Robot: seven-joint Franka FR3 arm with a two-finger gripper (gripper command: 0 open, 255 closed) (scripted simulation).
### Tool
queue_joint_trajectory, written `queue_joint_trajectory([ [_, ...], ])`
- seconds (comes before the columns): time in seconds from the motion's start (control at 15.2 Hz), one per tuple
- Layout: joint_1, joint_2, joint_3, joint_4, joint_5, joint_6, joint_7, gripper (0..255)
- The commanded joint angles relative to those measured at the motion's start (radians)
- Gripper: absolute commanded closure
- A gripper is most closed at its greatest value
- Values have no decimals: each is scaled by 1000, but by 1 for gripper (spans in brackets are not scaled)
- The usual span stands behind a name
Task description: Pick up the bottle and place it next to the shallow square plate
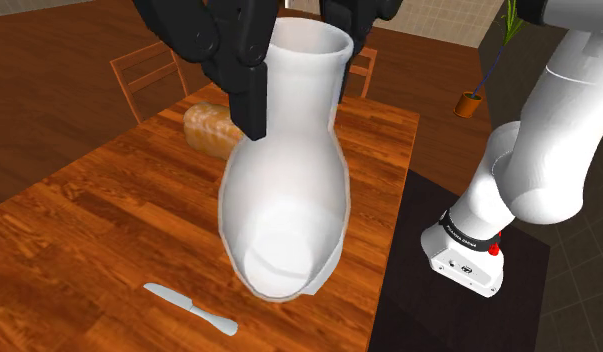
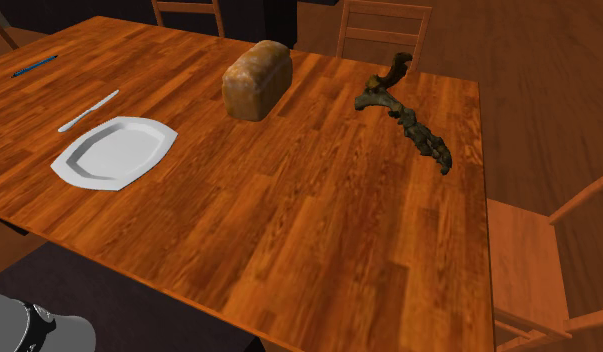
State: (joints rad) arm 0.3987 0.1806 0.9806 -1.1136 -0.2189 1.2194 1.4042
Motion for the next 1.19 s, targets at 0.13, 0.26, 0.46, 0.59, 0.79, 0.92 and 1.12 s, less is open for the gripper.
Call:
queue_joint_trajectory([
  [0.13, -59, -66, -6, -120, 63, 83, -25, 255],
  [0.26, -82, -99, -13, -177, 93, 122, -41, 255],
  [0.46, -107, -142, -25, -254, 131, 176, -63, 255],
  [0.59, -118, -168, -32, -302, 153, 210, -76, 255],
  [0.79, -130, -200, -43, -368, 180, 258, -93, 255],
  [0.92, -135, -219, -50, -410, 195, 288, -103, 255],
  [1.12, -140, -243, -59, -468, 214, 333, -115, 255],
])
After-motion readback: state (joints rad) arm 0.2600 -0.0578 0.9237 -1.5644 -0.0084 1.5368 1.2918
